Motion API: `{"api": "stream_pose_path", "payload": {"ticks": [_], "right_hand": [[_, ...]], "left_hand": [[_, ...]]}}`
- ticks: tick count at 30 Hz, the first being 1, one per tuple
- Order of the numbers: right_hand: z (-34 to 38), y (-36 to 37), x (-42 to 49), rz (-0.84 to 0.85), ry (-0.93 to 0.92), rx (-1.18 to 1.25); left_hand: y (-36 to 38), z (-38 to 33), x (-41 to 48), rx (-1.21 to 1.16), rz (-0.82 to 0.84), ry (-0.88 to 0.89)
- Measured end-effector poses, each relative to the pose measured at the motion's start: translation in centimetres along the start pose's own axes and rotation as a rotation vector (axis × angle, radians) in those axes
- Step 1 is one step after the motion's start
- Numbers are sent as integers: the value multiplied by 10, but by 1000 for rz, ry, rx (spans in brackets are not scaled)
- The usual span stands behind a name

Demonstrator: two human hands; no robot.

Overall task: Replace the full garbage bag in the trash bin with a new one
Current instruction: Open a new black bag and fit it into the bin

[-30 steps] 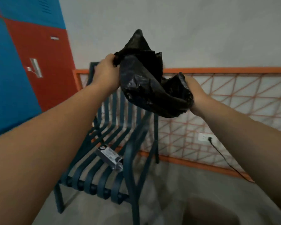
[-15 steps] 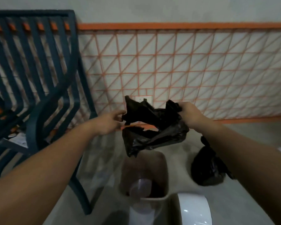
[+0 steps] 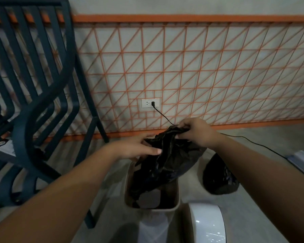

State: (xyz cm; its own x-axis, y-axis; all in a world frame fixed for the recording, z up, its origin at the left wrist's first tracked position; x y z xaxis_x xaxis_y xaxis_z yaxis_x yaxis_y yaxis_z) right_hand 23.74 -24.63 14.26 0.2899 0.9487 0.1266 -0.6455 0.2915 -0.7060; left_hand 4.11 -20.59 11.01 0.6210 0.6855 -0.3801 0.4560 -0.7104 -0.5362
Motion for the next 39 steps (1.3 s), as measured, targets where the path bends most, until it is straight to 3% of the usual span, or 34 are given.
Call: {"api": "stream_pose_path", "payload": {"ticks": [6, 10, 15, 25, 30, 33, 36, 39], "right_hand": [[7, 29, -1, 167, 56, 172], [6, 20, 2, 103, 8, 68], [-12, 3, 2, 16, 31, 33], [-31, -16, 4, -161, 66, -70], [-40, -8, 4, -160, 224, 237], [-38, -6, 4, -198, 221, 259], [-33, -3, -2, -73, 154, 187], [-30, 13, -6, 139, 65, -105]], "left_hand": [[4, 0, 11, 66, -283, 106], [-22, 8, 11, 174, -472, 132], [-55, 32, 5, 147, -582, 80], [-73, 68, 5, 235, -566, -19], [-61, 72, 9, 89, -460, -38], [-58, 76, 11, 8, -468, -89], [-53, 81, 10, 34, -435, -103], [-41, 83, 10, 140, -331, -94]]}}
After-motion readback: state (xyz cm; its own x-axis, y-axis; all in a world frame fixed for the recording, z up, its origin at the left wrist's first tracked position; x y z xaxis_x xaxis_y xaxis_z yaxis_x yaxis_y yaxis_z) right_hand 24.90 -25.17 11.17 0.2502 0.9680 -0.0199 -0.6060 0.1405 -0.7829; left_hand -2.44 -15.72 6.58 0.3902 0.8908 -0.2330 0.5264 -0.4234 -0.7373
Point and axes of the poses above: each hand's wrist, its own x-axis towards the middle knuckle, its own y-axis out of the palm, z = x × y, the point moved 7 cm from there along x, towards the middle knuckle, and after that the axes turned 7 degrees about -z, right-handed, at the moved point
